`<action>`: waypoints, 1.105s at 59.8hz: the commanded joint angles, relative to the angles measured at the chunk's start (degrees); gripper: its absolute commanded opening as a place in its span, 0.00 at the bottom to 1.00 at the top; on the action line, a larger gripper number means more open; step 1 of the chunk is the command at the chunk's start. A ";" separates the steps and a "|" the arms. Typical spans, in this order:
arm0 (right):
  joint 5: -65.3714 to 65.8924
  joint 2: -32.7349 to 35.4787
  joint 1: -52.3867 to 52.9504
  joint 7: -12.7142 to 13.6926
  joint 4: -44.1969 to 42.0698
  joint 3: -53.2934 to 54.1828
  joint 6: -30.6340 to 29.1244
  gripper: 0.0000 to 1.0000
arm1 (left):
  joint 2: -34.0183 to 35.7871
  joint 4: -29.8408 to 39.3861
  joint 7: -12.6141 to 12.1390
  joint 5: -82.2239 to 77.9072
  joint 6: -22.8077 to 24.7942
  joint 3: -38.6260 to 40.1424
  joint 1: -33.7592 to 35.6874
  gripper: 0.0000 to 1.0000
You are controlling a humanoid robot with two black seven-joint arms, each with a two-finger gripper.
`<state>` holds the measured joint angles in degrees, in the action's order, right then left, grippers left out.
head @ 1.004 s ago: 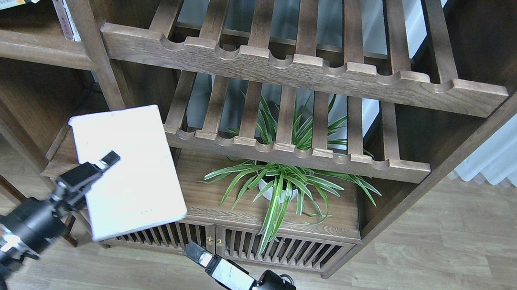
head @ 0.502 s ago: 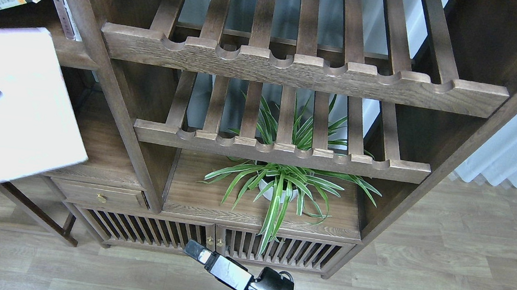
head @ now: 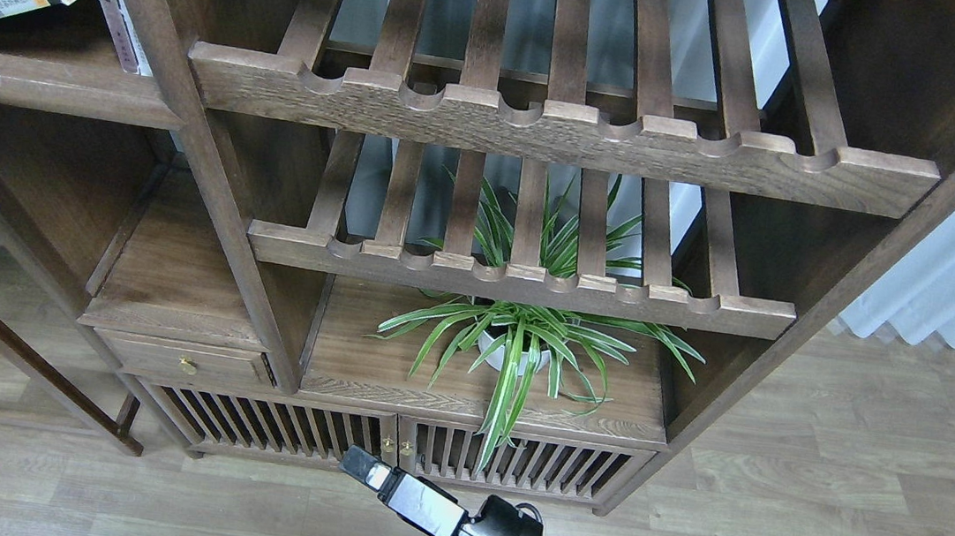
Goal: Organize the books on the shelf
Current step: 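Release the booklet on the side shelf and hold arms still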
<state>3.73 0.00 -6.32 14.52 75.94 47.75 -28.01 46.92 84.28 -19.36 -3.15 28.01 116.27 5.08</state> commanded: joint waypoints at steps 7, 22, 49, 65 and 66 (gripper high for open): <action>-0.04 0.00 -0.54 -0.02 0.09 0.50 0.01 0.99 | -1.74 -4.39 -0.15 -12.92 -0.01 -7.62 17.76 0.02; 0.04 0.00 -0.54 0.07 0.09 0.50 0.01 0.99 | -2.62 -13.00 -0.68 -21.45 -0.01 -18.53 34.99 0.02; 0.04 0.00 -0.54 -0.02 0.09 0.50 0.01 0.99 | -12.64 -37.61 -2.17 -25.94 -0.01 -38.04 63.65 0.03; 0.04 0.00 -0.54 -0.02 0.18 0.50 0.01 0.99 | -15.01 -40.16 -2.44 -25.85 -0.01 -40.77 64.80 0.09; 0.04 0.00 -0.54 -0.02 0.18 0.59 0.01 0.99 | -15.01 -40.16 -2.44 -25.85 -0.01 -40.94 64.80 0.09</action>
<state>3.78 0.00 -6.85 14.53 76.11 48.26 -27.99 32.15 44.33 -21.84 -29.09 27.99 76.01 70.24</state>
